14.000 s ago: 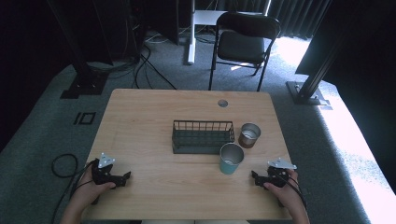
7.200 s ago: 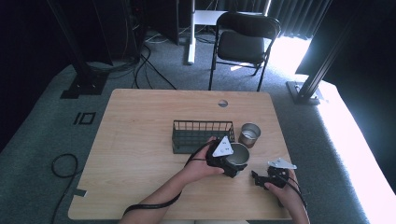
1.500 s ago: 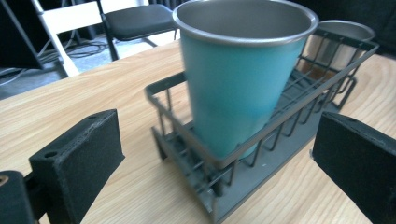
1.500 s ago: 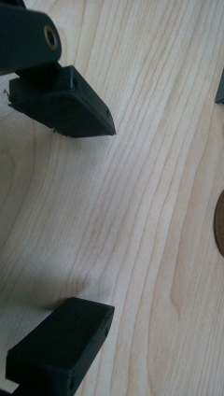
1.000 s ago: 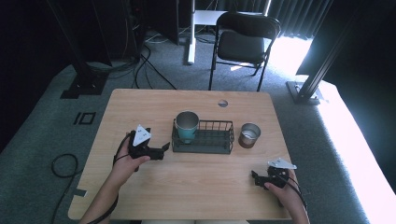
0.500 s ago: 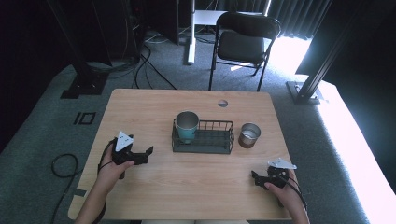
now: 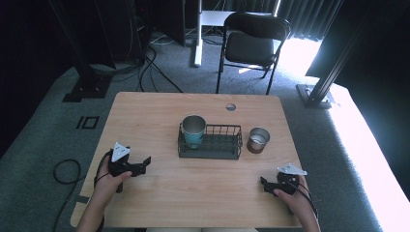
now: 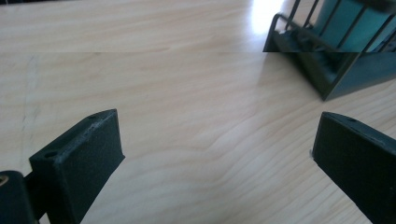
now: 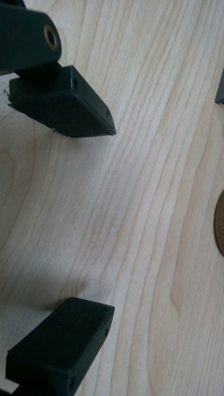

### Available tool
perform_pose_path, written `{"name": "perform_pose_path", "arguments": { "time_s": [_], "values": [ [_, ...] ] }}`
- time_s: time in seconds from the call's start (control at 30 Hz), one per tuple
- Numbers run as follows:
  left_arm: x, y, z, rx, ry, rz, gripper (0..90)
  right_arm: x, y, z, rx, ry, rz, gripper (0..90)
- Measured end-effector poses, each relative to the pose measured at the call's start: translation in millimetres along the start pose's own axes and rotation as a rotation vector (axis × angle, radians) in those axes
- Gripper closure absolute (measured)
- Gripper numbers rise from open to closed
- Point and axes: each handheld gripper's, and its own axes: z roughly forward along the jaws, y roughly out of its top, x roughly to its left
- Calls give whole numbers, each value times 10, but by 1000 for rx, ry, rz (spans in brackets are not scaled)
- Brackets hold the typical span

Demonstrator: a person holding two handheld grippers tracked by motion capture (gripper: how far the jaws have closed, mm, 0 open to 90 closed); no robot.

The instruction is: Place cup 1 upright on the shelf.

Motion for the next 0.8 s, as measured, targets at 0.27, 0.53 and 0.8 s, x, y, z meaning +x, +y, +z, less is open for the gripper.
{"name": "perform_pose_path", "arguments": {
  "time_s": [0.27, 0.53, 0.8],
  "values": [
    [54, -135, -12, 43, 43, -21, 24, 0, 0, 0, 0, 0, -1, 118],
    [105, -238, -60, 95, 97, -55, 24, 0, 0, 0, 0, 0, -1, 118],
    [166, -324, -98, 145, 158, -92, 24, 0, 0, 0, 0, 0, -2, 118]
  ]
}}
